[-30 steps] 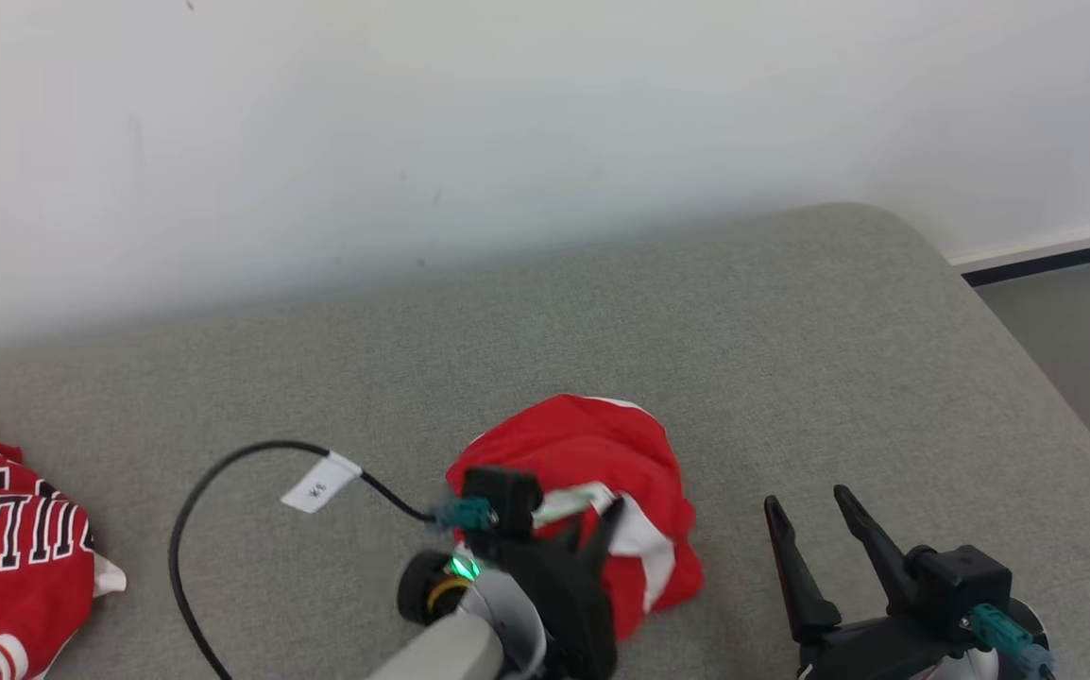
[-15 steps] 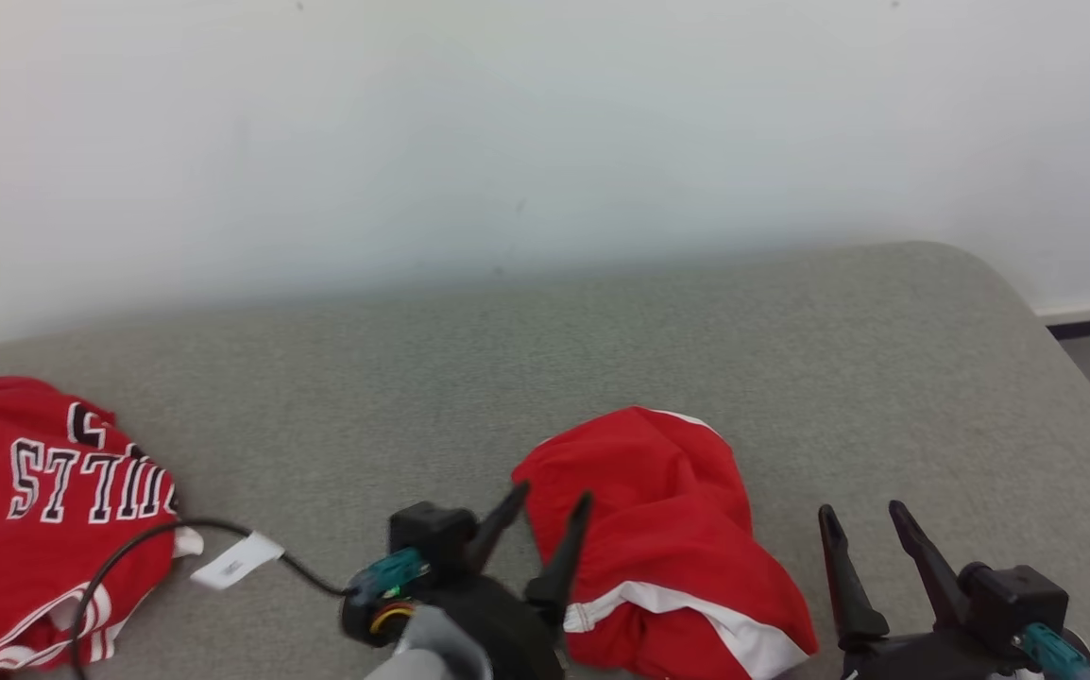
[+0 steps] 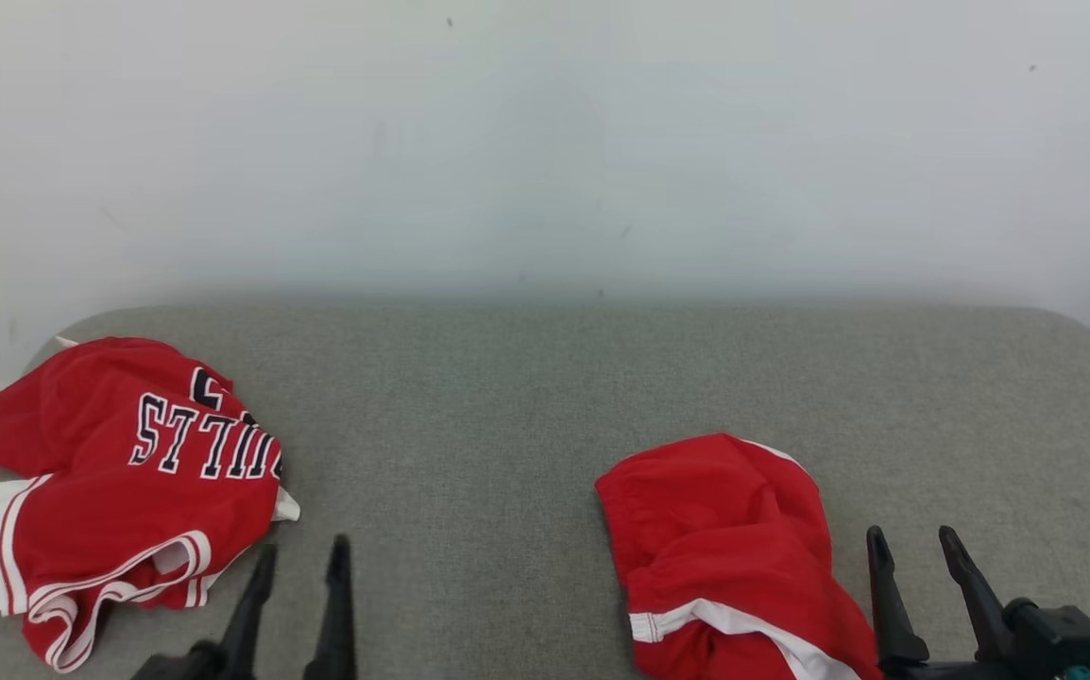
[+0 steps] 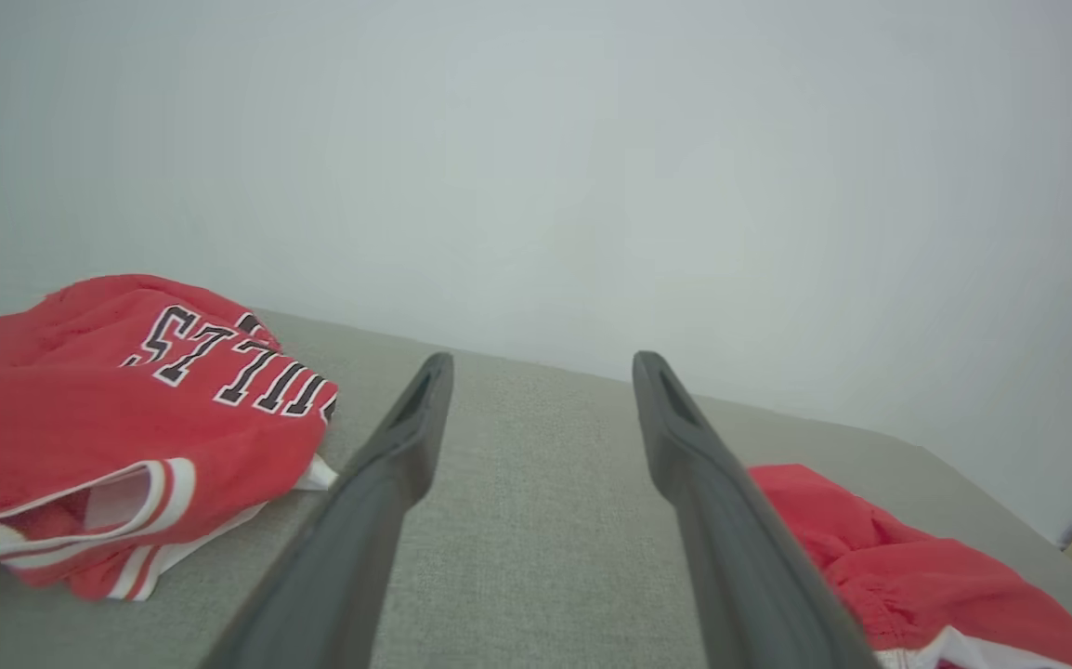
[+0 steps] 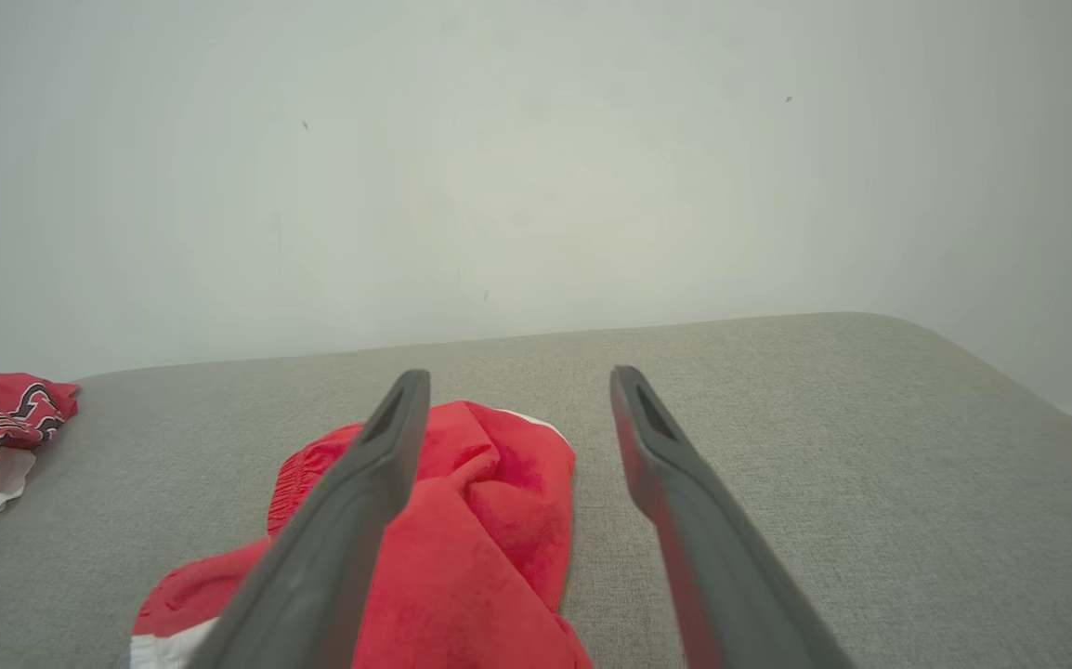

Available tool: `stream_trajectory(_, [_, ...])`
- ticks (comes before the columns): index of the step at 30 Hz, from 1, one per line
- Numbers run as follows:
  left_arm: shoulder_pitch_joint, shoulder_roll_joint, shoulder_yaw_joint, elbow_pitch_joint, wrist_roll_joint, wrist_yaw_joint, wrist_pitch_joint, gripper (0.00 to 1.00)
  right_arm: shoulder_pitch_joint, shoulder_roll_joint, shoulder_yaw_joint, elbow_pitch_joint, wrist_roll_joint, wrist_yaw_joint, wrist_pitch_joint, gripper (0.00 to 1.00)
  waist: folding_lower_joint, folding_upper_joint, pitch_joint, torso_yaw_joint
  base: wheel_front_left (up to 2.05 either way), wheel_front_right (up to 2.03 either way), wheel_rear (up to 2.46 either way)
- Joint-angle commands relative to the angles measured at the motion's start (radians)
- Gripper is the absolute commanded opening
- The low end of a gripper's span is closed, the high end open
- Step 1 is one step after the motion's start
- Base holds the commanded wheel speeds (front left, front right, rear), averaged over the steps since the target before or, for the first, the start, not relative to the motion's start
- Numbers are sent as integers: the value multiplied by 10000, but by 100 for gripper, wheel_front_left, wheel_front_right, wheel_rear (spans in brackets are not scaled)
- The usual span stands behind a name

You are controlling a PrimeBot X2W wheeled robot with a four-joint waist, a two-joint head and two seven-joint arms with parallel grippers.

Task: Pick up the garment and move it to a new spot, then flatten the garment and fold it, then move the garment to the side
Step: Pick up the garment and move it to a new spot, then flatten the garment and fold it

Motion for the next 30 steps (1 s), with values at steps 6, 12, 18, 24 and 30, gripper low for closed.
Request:
stream_trajectory(6, [1130, -647, 1668, -233, 862, -736, -30, 100, 340, -6, -382, 205, -327, -21, -332, 100, 0, 0, -269, 241, 0, 0, 0])
stream_trajectory(12, [1673, -614, 1910, 131, 1804, -1330, -30, 100, 681, -4, -493, 313, -577, -21, -538, 100, 0, 0, -345, 96, 0, 0, 0])
stream_trajectory(18, [1981, -715, 2241, 361, 1953, -1553, -31, 100, 915, -4, -599, 278, -668, -21, -367, 100, 0, 0, -302, -96, 0, 0, 0])
stream_trajectory(24, [1839, -868, 2350, 484, 2095, -1658, -31, 100, 873, -4, -578, 225, -630, -21, -220, 100, 0, 0, -227, -189, 0, 0, 0])
stream_trajectory(30, [1693, -938, 2326, 749, 2151, -1728, -31, 100, 796, -4, -525, 251, -535, -21, -173, 100, 0, 0, -155, -240, 0, 0, 0])
